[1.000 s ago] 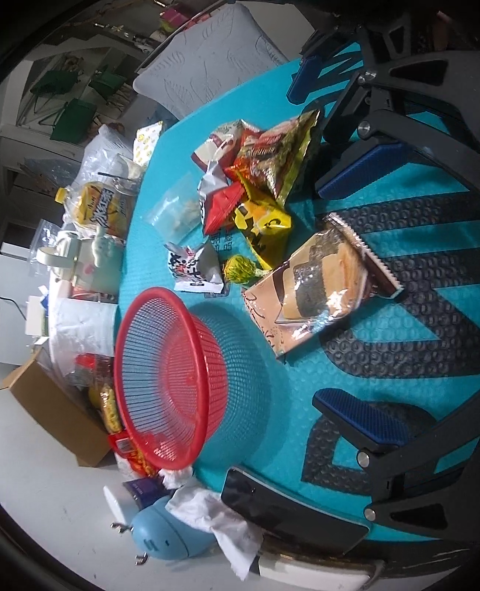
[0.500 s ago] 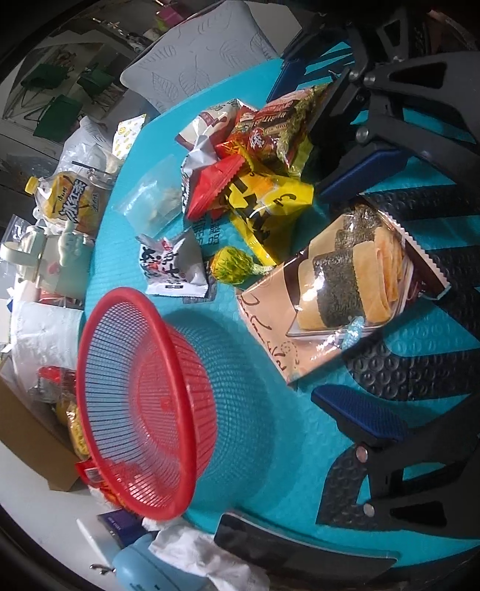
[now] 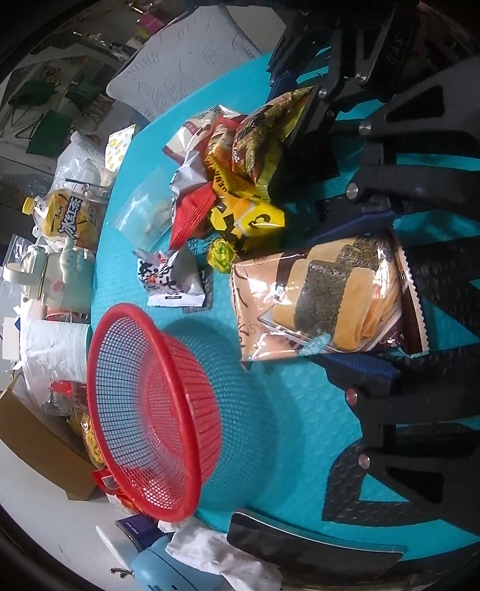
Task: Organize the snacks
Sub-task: 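Grasp the seaweed-roll packet with left tool while right tool grasps the Nutritious cereal packet, then lift both held packets and carry them over the red mesh basket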
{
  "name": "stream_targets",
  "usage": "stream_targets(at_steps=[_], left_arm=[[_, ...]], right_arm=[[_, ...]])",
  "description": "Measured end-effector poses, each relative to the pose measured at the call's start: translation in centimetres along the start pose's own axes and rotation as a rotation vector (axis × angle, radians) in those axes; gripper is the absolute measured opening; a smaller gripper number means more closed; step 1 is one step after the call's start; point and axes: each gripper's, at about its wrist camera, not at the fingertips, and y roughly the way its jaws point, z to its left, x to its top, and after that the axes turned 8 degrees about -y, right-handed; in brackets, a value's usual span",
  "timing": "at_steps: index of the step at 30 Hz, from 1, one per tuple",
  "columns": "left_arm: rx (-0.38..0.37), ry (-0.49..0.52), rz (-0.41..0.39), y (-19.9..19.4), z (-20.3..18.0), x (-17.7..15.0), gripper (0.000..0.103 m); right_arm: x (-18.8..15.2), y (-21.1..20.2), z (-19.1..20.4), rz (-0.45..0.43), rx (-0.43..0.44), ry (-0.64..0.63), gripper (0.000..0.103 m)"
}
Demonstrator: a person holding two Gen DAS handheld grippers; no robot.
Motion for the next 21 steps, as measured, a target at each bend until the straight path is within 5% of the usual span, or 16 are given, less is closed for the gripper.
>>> stream_targets(at_steps=[21], left_arm=[[-0.028, 0.068, 0.060, -2.4, -1.2, -4.3, 0.053]], right_arm=[[-4.2, -3.9, 2.6, 0.033, 0.003, -0.011, 0.056]])
